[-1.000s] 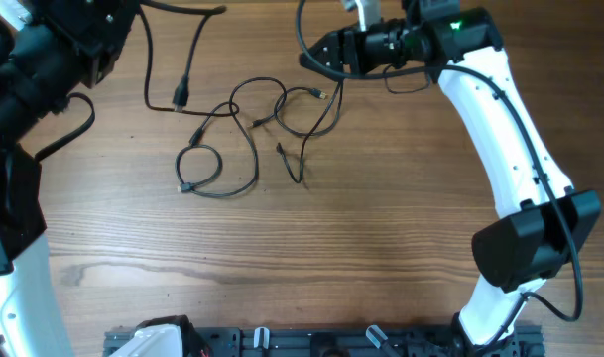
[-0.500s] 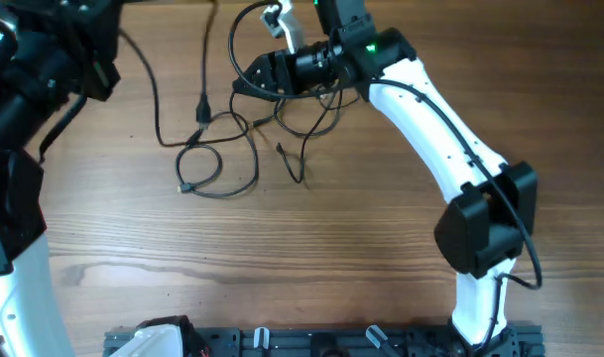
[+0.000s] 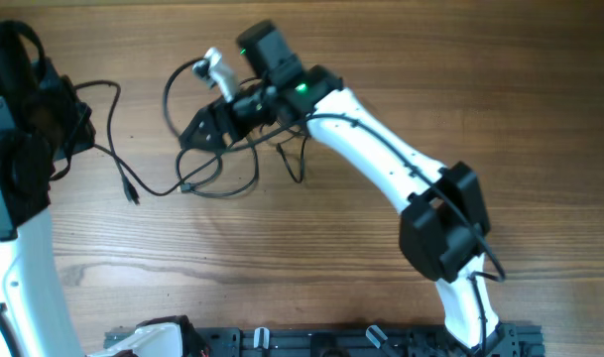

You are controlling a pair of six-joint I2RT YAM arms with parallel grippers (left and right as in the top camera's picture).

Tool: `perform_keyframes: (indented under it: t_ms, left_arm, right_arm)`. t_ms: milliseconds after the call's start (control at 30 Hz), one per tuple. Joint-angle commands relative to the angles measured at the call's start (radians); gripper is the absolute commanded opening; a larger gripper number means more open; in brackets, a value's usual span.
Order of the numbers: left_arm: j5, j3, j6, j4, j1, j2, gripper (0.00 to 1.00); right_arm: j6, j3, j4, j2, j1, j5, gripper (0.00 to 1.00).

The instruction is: Untangle cables

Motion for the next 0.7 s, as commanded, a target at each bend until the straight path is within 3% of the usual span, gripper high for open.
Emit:
perform_keyframes:
  t_ms: [0, 300, 667]
  left_arm:
    - [-0.041, 0.01, -0.005, -0.026, -0.003, 0.011, 0.04]
    - [0.089, 0.01, -0.005, -0.026, -0.003, 0.01, 0.03]
    - [0.1, 0.01, -0.005, -0.031, -0.003, 0.01, 0.04]
  right_arm:
    - [-0.08, 0.002, 0.026, 0.05, 0.053, 0.002, 0.72]
    - [-0.079, 0.002, 0.209, 0.102, 0.127, -0.042, 0.7]
    - [-0.074, 0.002, 0.227, 0.102, 0.177, -0.074, 0.63]
